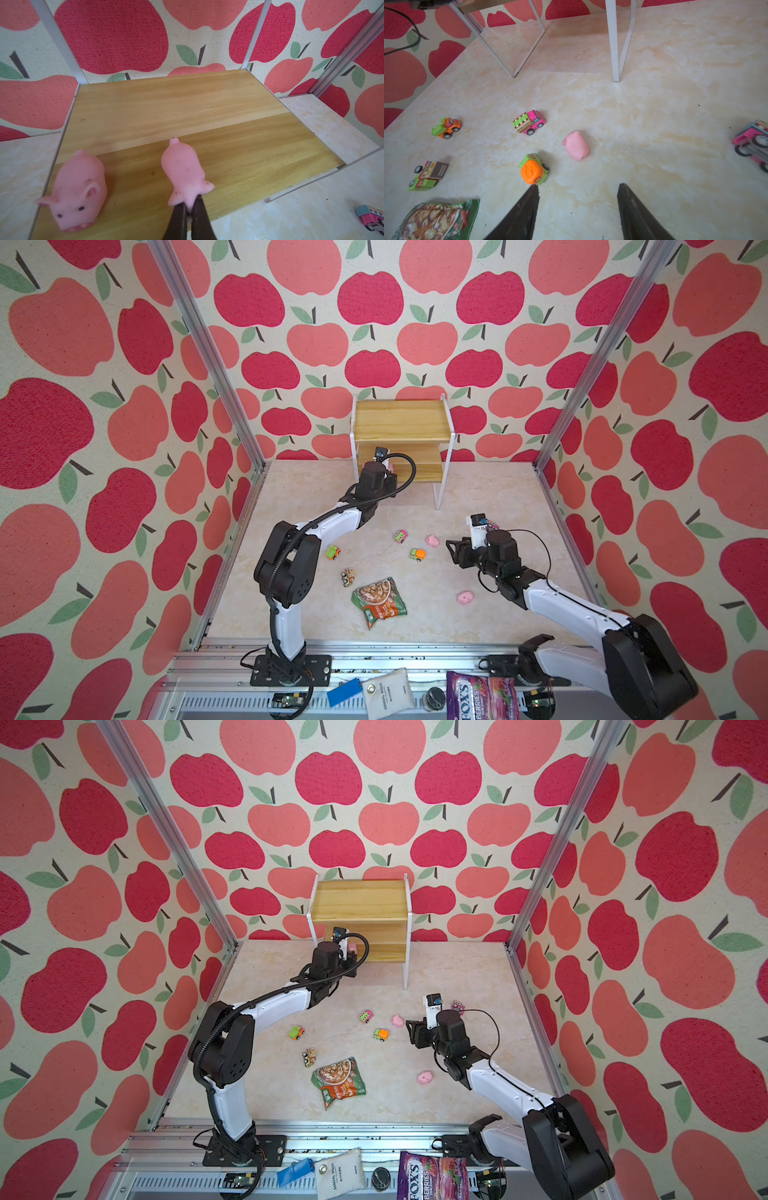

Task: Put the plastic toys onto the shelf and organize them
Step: 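Carry the pig with the left gripper over the lower shelf beside the first pig, then open the left gripper to set the pig on the lower shelf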

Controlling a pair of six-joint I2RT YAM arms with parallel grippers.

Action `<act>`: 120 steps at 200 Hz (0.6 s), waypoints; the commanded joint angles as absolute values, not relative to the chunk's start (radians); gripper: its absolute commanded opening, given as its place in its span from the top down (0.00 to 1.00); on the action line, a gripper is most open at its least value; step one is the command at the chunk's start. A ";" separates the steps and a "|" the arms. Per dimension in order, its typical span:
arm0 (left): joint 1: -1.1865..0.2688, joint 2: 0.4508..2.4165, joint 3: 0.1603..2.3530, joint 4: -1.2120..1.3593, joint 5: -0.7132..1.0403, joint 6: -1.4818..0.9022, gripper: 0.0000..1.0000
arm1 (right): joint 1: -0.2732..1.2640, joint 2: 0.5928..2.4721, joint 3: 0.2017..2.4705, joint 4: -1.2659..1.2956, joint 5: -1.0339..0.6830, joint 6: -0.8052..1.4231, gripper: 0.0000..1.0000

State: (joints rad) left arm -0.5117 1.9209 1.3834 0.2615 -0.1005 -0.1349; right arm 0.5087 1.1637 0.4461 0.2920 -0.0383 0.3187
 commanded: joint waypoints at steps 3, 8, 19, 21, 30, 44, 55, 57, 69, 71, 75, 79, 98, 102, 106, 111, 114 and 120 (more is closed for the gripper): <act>-0.504 1.953 1.420 0.249 -0.110 -0.117 0.94 | 0.516 1.164 0.444 0.305 -0.048 0.328 0.36; -0.503 1.955 1.423 0.250 -0.110 -0.117 0.94 | 0.516 1.163 0.444 0.304 -0.049 0.327 0.36; -0.503 1.960 1.426 0.250 -0.112 -0.118 0.94 | 0.517 1.161 0.444 0.302 -0.050 0.327 0.36; -0.503 1.961 1.427 0.249 -0.112 -0.118 0.93 | 0.517 1.161 0.444 0.302 -0.050 0.327 0.37; -0.502 1.965 1.429 0.251 -0.115 -0.120 0.93 | 0.517 1.159 0.444 0.302 -0.051 0.327 0.36; -0.502 1.971 1.433 0.252 -0.120 -0.120 0.93 | 0.517 1.155 0.443 0.301 -0.051 0.327 0.36; -0.502 1.976 1.438 0.253 -0.123 -0.120 0.93 | 0.516 1.154 0.444 0.299 -0.053 0.327 0.36; -0.501 1.978 1.438 0.252 -0.124 -0.120 0.92 | 0.516 1.154 0.443 0.299 -0.053 0.327 0.36; -0.499 1.983 1.446 0.248 -0.126 -0.118 0.92 | 0.516 1.152 0.445 0.299 -0.054 0.327 0.36; -0.500 1.984 1.446 0.248 -0.127 -0.117 0.92 | 0.516 1.152 0.445 0.299 -0.054 0.327 0.36; -0.499 1.986 1.449 0.246 -0.129 -0.117 0.92 | 0.517 1.152 0.444 0.298 -0.054 0.327 0.36; -0.499 1.988 1.450 0.247 -0.130 -0.116 0.92 | 0.516 1.151 0.445 0.298 -0.055 0.328 0.37; -0.499 1.990 1.451 0.243 -0.134 -0.115 0.91 | 0.516 1.152 0.446 0.298 -0.058 0.327 0.36; -0.500 1.989 1.450 0.244 -0.135 -0.116 0.90 | 0.517 1.152 0.446 0.298 -0.058 0.327 0.36; -0.499 1.988 1.450 0.244 -0.135 -0.117 0.89 | 0.517 1.152 0.446 0.297 -0.059 0.327 0.37; -0.501 1.986 1.445 0.246 -0.135 -0.115 0.87 | 0.517 1.152 0.446 0.298 -0.061 0.328 0.36; -0.502 1.984 1.441 0.250 -0.134 -0.115 0.86 | 0.517 1.152 0.445 0.298 -0.060 0.327 0.36; -0.503 1.979 1.434 0.258 -0.133 -0.115 0.83 | 0.517 1.151 0.447 0.297 -0.060 0.327 0.36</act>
